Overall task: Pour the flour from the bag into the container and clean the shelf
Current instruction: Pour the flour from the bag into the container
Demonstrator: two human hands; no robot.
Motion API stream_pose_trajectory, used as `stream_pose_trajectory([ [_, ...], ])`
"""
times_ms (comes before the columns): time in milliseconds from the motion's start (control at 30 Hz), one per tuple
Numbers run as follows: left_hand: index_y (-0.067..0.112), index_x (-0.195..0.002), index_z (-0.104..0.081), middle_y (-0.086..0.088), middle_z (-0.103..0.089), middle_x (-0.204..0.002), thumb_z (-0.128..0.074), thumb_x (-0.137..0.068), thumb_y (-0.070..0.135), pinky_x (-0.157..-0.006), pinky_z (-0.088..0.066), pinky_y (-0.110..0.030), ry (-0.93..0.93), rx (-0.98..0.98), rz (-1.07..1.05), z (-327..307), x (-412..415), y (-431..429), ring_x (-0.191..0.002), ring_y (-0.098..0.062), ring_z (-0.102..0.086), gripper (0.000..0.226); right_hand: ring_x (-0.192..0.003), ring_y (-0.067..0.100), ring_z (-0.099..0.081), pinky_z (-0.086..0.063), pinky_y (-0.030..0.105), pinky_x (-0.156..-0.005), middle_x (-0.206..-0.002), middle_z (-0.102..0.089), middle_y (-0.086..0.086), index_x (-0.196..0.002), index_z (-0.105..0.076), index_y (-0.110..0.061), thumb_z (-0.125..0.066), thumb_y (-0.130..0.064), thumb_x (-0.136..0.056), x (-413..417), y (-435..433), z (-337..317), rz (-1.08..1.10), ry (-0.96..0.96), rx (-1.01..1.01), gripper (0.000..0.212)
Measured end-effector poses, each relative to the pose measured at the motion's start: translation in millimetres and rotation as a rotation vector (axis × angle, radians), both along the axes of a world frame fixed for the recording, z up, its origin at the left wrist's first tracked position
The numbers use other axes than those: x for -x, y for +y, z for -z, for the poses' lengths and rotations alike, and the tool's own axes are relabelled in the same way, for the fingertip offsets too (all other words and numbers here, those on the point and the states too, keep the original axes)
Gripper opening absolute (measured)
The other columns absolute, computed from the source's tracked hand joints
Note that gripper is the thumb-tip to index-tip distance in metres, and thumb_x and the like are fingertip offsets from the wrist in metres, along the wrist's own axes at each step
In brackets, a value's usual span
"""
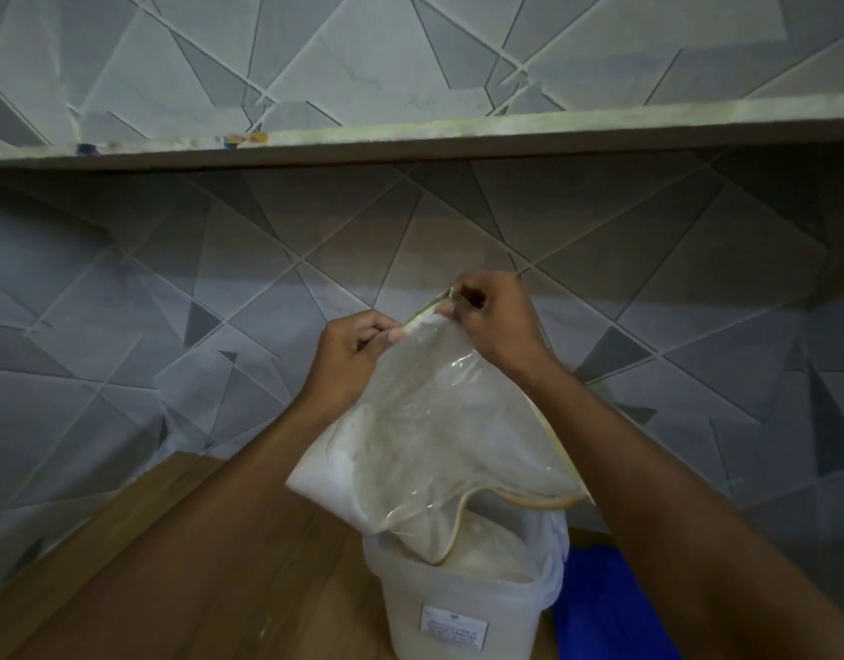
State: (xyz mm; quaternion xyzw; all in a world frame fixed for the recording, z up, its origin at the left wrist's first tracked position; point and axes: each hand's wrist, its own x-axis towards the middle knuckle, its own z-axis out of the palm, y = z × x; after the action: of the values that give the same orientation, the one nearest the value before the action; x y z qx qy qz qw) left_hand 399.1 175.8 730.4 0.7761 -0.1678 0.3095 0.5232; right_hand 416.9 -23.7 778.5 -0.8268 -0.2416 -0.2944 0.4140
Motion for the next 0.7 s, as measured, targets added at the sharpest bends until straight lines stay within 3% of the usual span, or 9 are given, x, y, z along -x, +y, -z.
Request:
stream_pose_trajectory([
  [100,0.027,-0.076,-0.075,0.011,-0.073,-0.073,-0.07,-0.09,0.013,-0.07,-0.05,-0.027,0.096,-0.024,-0.007,30,4,40,-0.07,-0.004,-0.065,0.02,-0.062,0.007,-0.057,-0.048,0.026,-0.061,-0.068,-0.064,-0.003,-0.079,-0.07,-0.013,-0.074,-0.019,-0.088,-1,5,7,0.079,-0.046,-0.047,0.012],
  [200,0.043,-0.072,-0.074,0.017,-0.074,-0.078,-0.062,-0.096,0.008,-0.079,-0.053,-0.03,0.26,-0.04,-0.183,81,5,86,-0.078,-0.002,-0.068,0.044,-0.068,0.014,-0.064,-0.057,0.036,-0.066,-0.073,-0.069,-0.001,-0.081,-0.071,-0.013,-0.073,-0.016,-0.089,-1,11,11,0.115,-0.086,-0.074,0.009],
  [267,0.037,-0.079,-0.073,0.002,-0.076,-0.09,-0.055,-0.101,0.012,-0.087,-0.057,-0.042,0.443,-0.033,-0.266,116,10,112,-0.091,-0.02,-0.071,0.038,-0.071,0.017,-0.066,-0.058,0.04,-0.066,-0.076,-0.071,0.002,-0.085,-0.073,-0.014,-0.071,-0.016,-0.09,-3,19,12,0.133,-0.098,-0.082,0.006],
  [333,0.024,-0.101,-0.07,-0.01,-0.071,-0.105,-0.05,-0.104,0.022,-0.091,-0.056,-0.05,0.62,0.031,-0.247,145,19,131,-0.097,-0.029,-0.069,0.02,-0.072,0.021,-0.067,-0.057,0.043,-0.065,-0.077,-0.072,0.003,-0.087,-0.073,-0.015,-0.07,-0.02,-0.089,-4,28,13,0.16,-0.121,-0.097,0.006],
  [400,0.017,-0.112,-0.064,-0.008,-0.068,-0.104,-0.048,-0.105,0.025,-0.076,-0.057,-0.035,0.739,0.171,-0.224,164,29,138,-0.086,-0.021,-0.069,0.019,-0.073,0.022,-0.068,-0.057,0.046,-0.065,-0.077,-0.071,0.002,-0.086,-0.072,-0.017,-0.069,-0.02,-0.089,-6,36,14,0.169,-0.136,-0.129,0.005],
  [467,0.017,-0.095,-0.07,-0.004,-0.071,-0.088,-0.049,-0.105,0.014,-0.059,-0.054,-0.024,0.777,0.333,-0.202,177,35,141,-0.069,-0.013,-0.069,0.024,-0.073,0.021,-0.068,-0.058,0.046,-0.066,-0.078,-0.072,0.003,-0.087,-0.073,-0.015,-0.068,-0.017,-0.089,-6,44,15,0.183,-0.149,-0.165,0.005],
  [533,0.013,-0.088,-0.07,-0.007,-0.072,-0.085,-0.052,-0.102,0.005,-0.065,-0.053,-0.028,0.787,0.494,-0.223,184,41,135,-0.077,-0.019,-0.071,0.025,-0.073,0.02,-0.069,-0.059,0.046,-0.068,-0.079,-0.073,0.003,-0.088,-0.073,-0.015,-0.068,-0.016,-0.089,-6,49,15,0.205,-0.155,-0.192,0.006],
  [600,0.005,-0.095,-0.066,-0.016,-0.069,-0.098,-0.055,-0.1,0.005,-0.075,-0.051,-0.033,0.759,0.574,-0.3,189,45,129,-0.094,-0.027,-0.065,0.012,-0.074,0.02,-0.069,-0.06,0.047,-0.07,-0.08,-0.073,0.002,-0.088,-0.073,-0.016,-0.068,-0.017,-0.09,-7,51,15,0.214,-0.151,-0.203,0.006],
  [700,-0.009,-0.112,-0.065,-0.02,-0.068,-0.105,-0.056,-0.1,0.011,-0.062,-0.054,-0.025,0.723,0.626,-0.341,197,40,123,-0.089,-0.027,-0.064,0.024,-0.074,0.019,-0.069,-0.06,0.047,-0.071,-0.08,-0.073,0.002,-0.088,-0.073,-0.016,-0.068,-0.017,-0.091,-6,49,14,0.221,-0.138,-0.207,0.006],
])
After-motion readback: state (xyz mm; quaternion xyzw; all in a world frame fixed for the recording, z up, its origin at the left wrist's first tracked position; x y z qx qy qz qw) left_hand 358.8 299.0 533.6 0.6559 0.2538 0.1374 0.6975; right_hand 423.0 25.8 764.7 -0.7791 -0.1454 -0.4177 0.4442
